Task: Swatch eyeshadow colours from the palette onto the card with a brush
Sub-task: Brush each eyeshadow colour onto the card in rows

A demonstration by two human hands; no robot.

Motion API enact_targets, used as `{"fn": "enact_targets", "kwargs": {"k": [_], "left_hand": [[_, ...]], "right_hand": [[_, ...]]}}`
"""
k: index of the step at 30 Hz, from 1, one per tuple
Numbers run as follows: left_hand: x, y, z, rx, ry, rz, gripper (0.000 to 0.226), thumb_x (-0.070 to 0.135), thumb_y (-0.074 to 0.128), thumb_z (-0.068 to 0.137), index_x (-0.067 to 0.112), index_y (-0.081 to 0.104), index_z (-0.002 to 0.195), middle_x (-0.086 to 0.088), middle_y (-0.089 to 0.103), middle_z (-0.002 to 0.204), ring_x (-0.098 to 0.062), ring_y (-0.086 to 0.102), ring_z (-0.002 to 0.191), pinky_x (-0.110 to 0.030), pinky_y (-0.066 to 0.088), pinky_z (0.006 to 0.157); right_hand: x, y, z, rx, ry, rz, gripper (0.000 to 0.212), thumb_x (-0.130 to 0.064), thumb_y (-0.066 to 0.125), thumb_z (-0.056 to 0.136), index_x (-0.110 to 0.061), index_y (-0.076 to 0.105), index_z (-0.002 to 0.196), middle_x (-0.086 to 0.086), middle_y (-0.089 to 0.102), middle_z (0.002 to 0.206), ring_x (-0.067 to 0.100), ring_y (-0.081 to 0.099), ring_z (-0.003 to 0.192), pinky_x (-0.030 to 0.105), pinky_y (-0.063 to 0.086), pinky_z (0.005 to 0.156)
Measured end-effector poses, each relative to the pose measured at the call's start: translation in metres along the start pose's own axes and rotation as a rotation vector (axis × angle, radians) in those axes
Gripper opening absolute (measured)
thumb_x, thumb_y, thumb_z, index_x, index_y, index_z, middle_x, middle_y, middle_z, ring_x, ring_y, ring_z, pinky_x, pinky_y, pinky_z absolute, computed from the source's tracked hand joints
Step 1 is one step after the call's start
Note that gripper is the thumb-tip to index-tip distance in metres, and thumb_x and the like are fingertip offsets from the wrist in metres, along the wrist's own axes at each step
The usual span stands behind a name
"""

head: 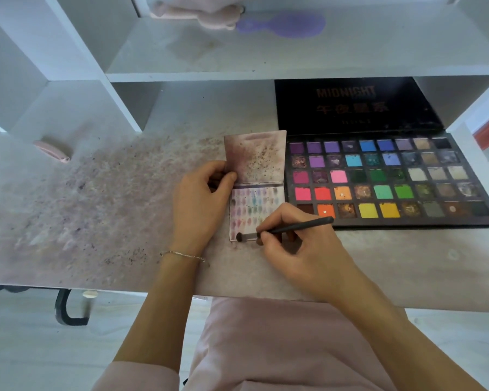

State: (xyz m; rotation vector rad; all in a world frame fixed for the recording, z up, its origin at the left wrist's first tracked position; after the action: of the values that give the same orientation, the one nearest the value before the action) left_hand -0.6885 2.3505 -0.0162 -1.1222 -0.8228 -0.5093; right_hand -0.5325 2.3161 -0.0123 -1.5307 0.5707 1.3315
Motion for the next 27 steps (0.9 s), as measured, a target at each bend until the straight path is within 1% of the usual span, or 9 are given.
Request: {"fn": "enact_targets", "kwargs": {"k": [3, 6, 10, 14, 16, 19, 22, 26, 27], "left_hand": [[0.0008, 0.0001, -0.0006, -0.002, -0.002, -0.009, 0.013, 0.015, 0.059, 0.085, 0.015, 0.067, 0.095, 0.007, 0.064, 0.079, -0.01, 0.061, 0.075, -0.027, 0.049, 0.072], [0.0018, -0.0001, -0.0014, -0.003, 0.008, -0.005, 0.012, 0.014, 0.058, 0.086, 0.016, 0.067, 0.093, 0.005, 0.065, 0.079, -0.012, 0.061, 0.075, -0.029, 0.049, 0.072], [0.0023, -0.0004, -0.0015, -0.005, 0.004, -0.007, 0.01, 0.015, 0.058, 0.086, 0.018, 0.067, 0.09, 0.009, 0.063, 0.076, -0.009, 0.06, 0.073, -0.026, 0.049, 0.07], [0.0019, -0.0002, -0.0013, 0.0, -0.002, -0.007, 0.01, 0.015, 0.058, 0.086, 0.018, 0.067, 0.09, 0.01, 0.063, 0.076, -0.009, 0.06, 0.073, -0.025, 0.049, 0.07], [0.0014, -0.0001, -0.0011, -0.002, -0.002, -0.008, 0.01, 0.015, 0.059, 0.085, 0.019, 0.067, 0.091, 0.013, 0.062, 0.075, -0.005, 0.06, 0.073, -0.021, 0.048, 0.069], [0.0006, -0.0003, -0.0009, 0.004, -0.007, -0.008, 0.011, 0.016, 0.059, 0.085, 0.019, 0.067, 0.092, 0.014, 0.062, 0.075, -0.003, 0.059, 0.073, -0.02, 0.047, 0.069], [0.0005, -0.0003, -0.0012, 0.0, -0.005, -0.004, 0.011, 0.016, 0.059, 0.085, 0.018, 0.067, 0.093, 0.01, 0.064, 0.077, -0.008, 0.061, 0.074, -0.021, 0.048, 0.069], [0.0016, -0.0004, -0.0013, 0.004, -0.011, -0.004, 0.011, 0.016, 0.059, 0.085, 0.019, 0.067, 0.092, 0.011, 0.063, 0.077, -0.009, 0.061, 0.075, -0.024, 0.049, 0.07], [0.0016, -0.0004, -0.001, 0.003, -0.014, -0.002, 0.011, 0.016, 0.059, 0.085, 0.018, 0.067, 0.093, 0.009, 0.064, 0.077, -0.01, 0.061, 0.075, -0.026, 0.05, 0.07]], "right_hand": [[-0.0003, -0.0007, 0.0005, 0.013, 0.003, 0.013, 0.017, -0.008, 0.059, 0.081, -0.024, 0.056, 0.075, -0.001, 0.06, 0.069, 0.006, 0.051, 0.064, 0.013, 0.041, 0.056], [0.0, 0.0006, 0.0013, -0.006, 0.009, 0.004, 0.017, -0.006, 0.06, 0.081, -0.022, 0.057, 0.076, -0.002, 0.06, 0.069, 0.007, 0.054, 0.066, 0.015, 0.044, 0.057], [-0.0007, -0.0005, 0.0016, 0.015, 0.004, -0.006, 0.019, -0.007, 0.059, 0.081, -0.026, 0.055, 0.075, -0.003, 0.06, 0.069, 0.003, 0.051, 0.063, 0.013, 0.041, 0.057], [0.0005, -0.0005, 0.0014, 0.009, 0.016, 0.017, 0.017, -0.009, 0.059, 0.081, -0.026, 0.056, 0.076, -0.002, 0.06, 0.069, 0.011, 0.052, 0.063, 0.019, 0.043, 0.055], [0.0013, -0.001, 0.0018, 0.015, 0.017, -0.004, 0.015, -0.01, 0.059, 0.081, -0.024, 0.056, 0.077, -0.001, 0.06, 0.069, 0.009, 0.051, 0.062, 0.017, 0.042, 0.055], [0.0016, 0.0001, 0.0012, -0.008, 0.02, 0.005, 0.015, -0.01, 0.06, 0.081, -0.024, 0.057, 0.076, 0.0, 0.061, 0.071, 0.009, 0.055, 0.066, 0.022, 0.047, 0.058], [0.001, -0.0013, 0.0013, 0.017, 0.004, 0.008, 0.014, -0.008, 0.06, 0.081, -0.021, 0.057, 0.076, -0.001, 0.061, 0.07, 0.005, 0.052, 0.063, 0.015, 0.041, 0.056], [0.0008, 0.0004, 0.001, -0.021, 0.016, 0.034, 0.011, -0.016, 0.058, 0.078, -0.026, 0.057, 0.075, -0.002, 0.061, 0.073, 0.011, 0.058, 0.07, 0.026, 0.049, 0.064], [0.0002, -0.0009, 0.0008, -0.007, 0.01, 0.063, 0.009, -0.016, 0.057, 0.077, -0.025, 0.057, 0.074, -0.002, 0.062, 0.074, 0.011, 0.058, 0.07, 0.026, 0.05, 0.063]]}}
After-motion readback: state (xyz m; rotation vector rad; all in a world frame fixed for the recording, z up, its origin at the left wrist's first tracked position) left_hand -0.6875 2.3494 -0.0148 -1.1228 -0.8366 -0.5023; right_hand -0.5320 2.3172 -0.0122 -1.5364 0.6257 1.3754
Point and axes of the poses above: each hand's wrist, its own z-axis towards the middle knuckle, its own y-axis out of the palm, x = y × z, the point moved 5 cm from there along z, towards the middle knuckle
